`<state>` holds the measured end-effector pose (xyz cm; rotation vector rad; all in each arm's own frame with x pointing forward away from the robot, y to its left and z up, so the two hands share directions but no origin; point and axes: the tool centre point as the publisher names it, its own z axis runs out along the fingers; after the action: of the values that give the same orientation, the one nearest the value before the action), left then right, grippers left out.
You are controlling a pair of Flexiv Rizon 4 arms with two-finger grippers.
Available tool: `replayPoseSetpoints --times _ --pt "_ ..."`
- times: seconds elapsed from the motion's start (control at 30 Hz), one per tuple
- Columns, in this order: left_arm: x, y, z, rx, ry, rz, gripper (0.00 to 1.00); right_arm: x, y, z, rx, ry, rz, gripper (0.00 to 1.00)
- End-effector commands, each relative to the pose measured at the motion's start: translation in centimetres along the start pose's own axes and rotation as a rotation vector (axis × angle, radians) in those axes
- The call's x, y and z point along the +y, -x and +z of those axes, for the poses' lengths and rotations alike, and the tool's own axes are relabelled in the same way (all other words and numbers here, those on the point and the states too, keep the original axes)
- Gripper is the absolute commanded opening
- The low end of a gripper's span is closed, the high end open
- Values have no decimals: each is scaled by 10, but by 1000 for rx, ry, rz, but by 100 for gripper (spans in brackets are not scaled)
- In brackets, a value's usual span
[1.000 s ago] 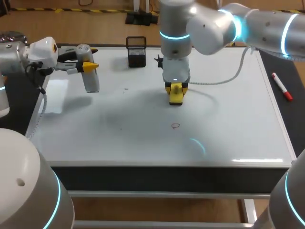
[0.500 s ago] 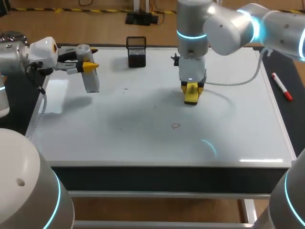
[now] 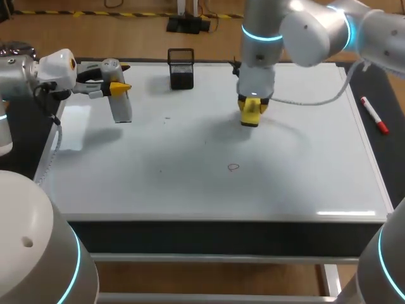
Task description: Pick up the inspection probe, press it on each red-marked spot on the whiteboard one by one, put down the probe, pick up the eraser, and wipe off all the red marks.
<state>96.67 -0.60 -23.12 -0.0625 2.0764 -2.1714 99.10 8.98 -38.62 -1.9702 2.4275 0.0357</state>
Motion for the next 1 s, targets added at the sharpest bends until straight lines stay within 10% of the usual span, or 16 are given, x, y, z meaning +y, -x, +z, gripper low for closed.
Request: replayPoseSetpoints --times 0.03,0.33,1.0 --pt "-1 -1 0 -2 1 1 0 7 24 -2 -23 -2 -35 0" --pt "-1 -1 0 -2 1 1 0 16 78 24 -29 23 -121 0" --pt "-1 -1 0 -2 1 1 0 15 57 48 6 46 -109 0"
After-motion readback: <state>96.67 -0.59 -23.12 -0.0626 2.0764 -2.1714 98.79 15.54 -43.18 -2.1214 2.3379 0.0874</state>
